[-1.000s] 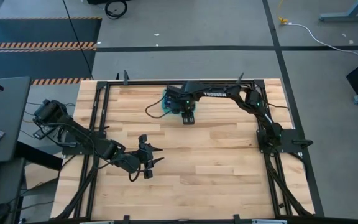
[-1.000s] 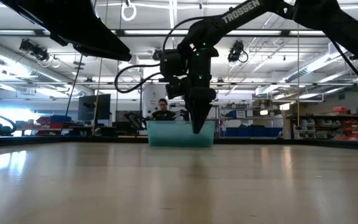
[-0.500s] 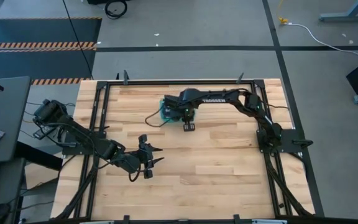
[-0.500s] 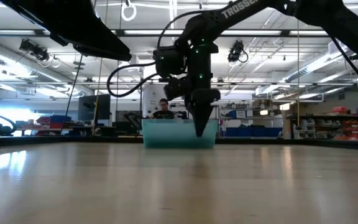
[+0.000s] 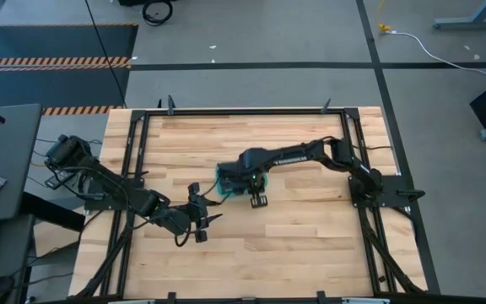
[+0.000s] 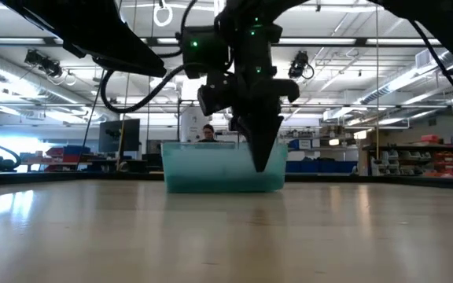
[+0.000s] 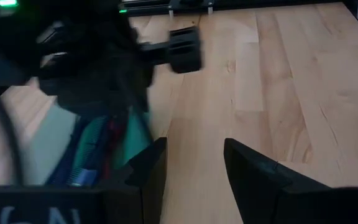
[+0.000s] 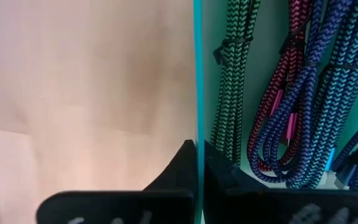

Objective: Pick and place USB-C Cables
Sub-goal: Move the green bin from the top to the middle of the table

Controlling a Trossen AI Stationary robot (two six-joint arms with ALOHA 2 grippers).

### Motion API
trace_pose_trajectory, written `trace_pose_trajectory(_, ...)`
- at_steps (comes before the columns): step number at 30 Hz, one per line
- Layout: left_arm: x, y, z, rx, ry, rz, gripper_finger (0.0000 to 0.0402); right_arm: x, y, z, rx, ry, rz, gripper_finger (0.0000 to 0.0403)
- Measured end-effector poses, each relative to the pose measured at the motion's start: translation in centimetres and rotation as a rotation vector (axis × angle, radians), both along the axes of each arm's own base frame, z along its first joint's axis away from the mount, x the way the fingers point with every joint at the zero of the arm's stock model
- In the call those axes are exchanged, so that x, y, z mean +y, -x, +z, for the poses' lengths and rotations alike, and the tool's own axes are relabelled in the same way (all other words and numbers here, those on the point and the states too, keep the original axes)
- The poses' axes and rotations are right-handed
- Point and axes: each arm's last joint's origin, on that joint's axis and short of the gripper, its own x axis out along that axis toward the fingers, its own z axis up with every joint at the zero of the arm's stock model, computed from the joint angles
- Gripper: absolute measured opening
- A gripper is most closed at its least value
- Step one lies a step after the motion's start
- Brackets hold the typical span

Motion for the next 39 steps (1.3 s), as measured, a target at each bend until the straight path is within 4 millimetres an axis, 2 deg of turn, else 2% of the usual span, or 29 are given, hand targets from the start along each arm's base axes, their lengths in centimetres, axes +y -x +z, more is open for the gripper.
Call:
trace_pose_trajectory(3,0.0,0.0,0.0,0.0,0.001,-0.001,0.0167,1.8,0.0,0.0,0.001,-0.009,0.0,0.0002)
trace_pose_trajectory(6,-0.1,0.0,0.0,0.0,0.001,-0.004,0.0167,2.6,0.0,0.0,0.004,-0.021,-0.029,0.0002)
trace_pose_trajectory(14,-0.5,0.2,0.0,-0.001,0.0,-0.018,0.0167,2.6,-0.1,0.0,0.014,-0.019,-0.164,0.0002)
trace_pose_trajectory(19,-0.5,0.3,0.0,0.0,0.0,-0.019,0.0167,2.8,0.0,0.0,0.02,-0.01,-0.182,0.0002)
trace_pose_trajectory(27,-0.5,0.2,0.0,-0.001,0.001,-0.02,0.0167,3.0,0.9,-1.8,0.058,-0.008,-0.208,0.0002)
trace_pose_trajectory(39,-0.5,0.2,0.0,-0.002,0.002,-0.02,0.0167,3.1,0.8,-1.9,0.062,-0.024,-0.252,0.0002)
